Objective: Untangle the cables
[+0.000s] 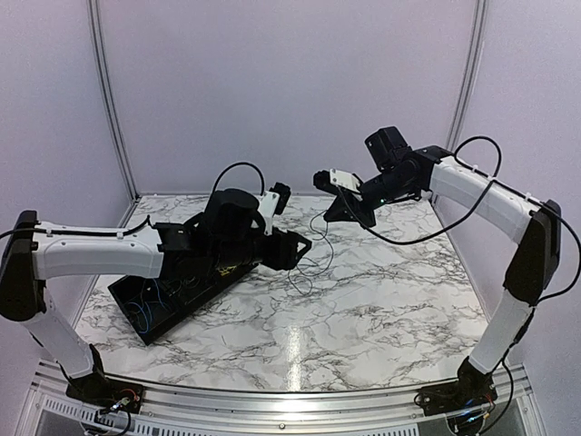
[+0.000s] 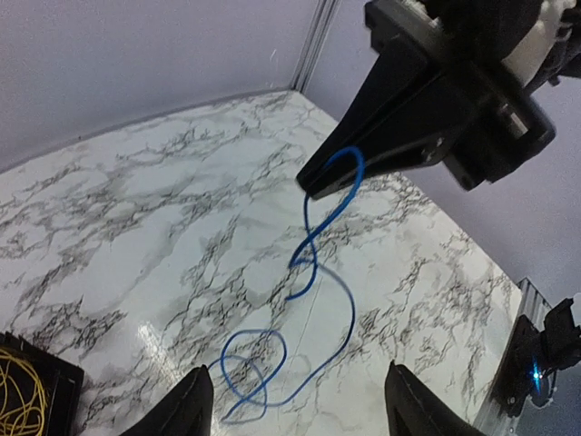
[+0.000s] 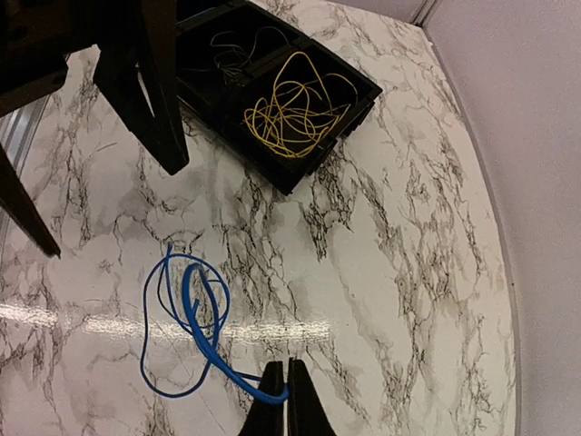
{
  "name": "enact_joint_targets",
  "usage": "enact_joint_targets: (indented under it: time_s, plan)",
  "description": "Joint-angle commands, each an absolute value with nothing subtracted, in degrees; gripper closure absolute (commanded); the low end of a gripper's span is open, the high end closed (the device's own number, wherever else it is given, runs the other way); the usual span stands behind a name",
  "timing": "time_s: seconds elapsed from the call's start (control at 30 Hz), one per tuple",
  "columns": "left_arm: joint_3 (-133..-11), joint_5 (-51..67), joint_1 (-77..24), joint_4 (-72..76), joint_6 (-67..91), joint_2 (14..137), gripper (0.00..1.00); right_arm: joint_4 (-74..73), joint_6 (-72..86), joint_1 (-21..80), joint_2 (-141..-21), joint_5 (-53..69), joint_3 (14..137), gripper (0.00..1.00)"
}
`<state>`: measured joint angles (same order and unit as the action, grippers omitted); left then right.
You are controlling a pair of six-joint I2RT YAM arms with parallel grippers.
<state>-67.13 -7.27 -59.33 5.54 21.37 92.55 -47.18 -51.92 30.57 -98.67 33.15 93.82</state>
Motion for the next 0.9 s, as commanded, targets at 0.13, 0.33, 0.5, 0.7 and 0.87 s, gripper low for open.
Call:
enact_joint_targets:
  time_s: [0.13,0.33,0.5,0.7,0.87]
  plan:
    - [-72.76,-16.58,-60.21,14.63,21.98,94.65,0.35,-50.20,-41.73,31.64,-101.75,33.64,101.70,1.00]
    - [-75.33,-23.62,-60.12,15.42,22.40,98.44,0.42,-51.94,-38.86,31.73,-101.29,37.95,105.07,1.00]
    - [-77.91,-24.50,-60.03,17.74,21.79,102.03,0.48,-54.95,-37.88,31.77,-99.59,43.56,106.90,1.00]
    - [-79.16,-24.93,-59.15,22.63,22.51,106.39,0.58,-58.55,-37.53,32.20,-95.88,50.05,109.00,1.00]
    - [-77.90,-23.72,-57.87,23.73,24.75,110.56,0.63,-58.16,-34.78,32.26,-94.30,51.78,116.59,1.00]
